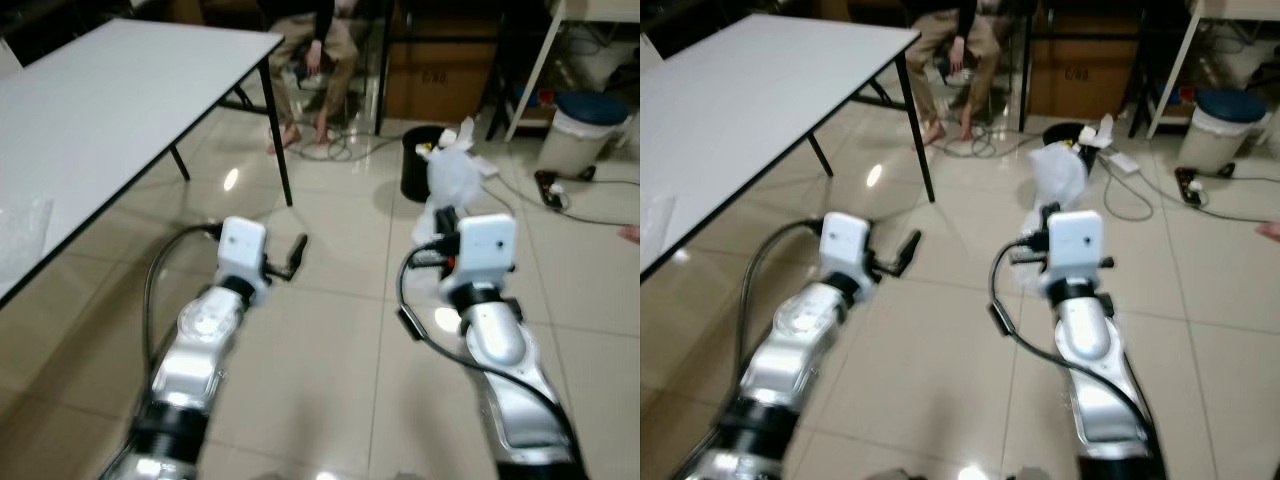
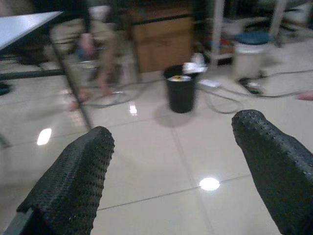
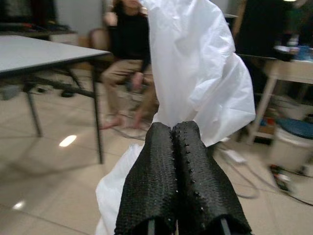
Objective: Picking trash to rubbish bin
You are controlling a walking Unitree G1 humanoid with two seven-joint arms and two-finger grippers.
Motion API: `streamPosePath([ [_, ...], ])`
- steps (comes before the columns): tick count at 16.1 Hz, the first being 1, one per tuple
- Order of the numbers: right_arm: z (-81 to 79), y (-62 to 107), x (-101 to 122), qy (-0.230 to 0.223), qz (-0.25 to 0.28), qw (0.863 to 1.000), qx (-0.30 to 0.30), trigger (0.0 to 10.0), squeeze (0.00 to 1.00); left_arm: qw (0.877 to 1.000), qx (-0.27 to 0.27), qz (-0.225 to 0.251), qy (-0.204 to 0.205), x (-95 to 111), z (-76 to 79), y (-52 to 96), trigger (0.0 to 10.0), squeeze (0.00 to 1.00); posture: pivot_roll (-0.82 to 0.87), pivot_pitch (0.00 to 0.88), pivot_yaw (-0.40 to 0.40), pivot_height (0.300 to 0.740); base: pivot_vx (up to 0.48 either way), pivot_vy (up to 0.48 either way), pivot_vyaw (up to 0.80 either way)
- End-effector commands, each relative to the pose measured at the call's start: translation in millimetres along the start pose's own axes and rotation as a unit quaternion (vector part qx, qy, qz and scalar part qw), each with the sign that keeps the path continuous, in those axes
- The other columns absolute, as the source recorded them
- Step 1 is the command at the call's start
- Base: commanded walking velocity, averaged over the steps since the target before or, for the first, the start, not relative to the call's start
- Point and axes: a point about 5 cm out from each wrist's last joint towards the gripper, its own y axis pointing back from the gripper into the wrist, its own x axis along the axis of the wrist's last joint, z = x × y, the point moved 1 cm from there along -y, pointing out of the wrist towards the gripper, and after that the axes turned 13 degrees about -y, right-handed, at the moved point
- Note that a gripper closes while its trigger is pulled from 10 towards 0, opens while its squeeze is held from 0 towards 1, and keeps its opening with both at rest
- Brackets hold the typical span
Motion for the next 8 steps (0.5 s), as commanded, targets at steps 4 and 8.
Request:
streamPosePath([
  [4, -4.0, 0.6, 1.8, -0.004, 0.005, 1.000, 0.009, 0.0, 0.00, 1.000, 0.001, -0.004, -0.010, -1.8, -4.6, 1.9, 10.0, 0.00, -0.06, 0.097, 0.069, 0.740, 0.131, 0.000, 0.00],
  [8, -2.9, 0.8, 1.6, -0.002, 0.004, 1.000, 0.008, 0.0, 0.00, 1.000, 0.001, -0.005, -0.011, -2.4, -4.3, 1.7, 10.0, 0.00, -0.07, 0.099, 0.071, 0.740, 0.305, 0.000, 0.00],
])
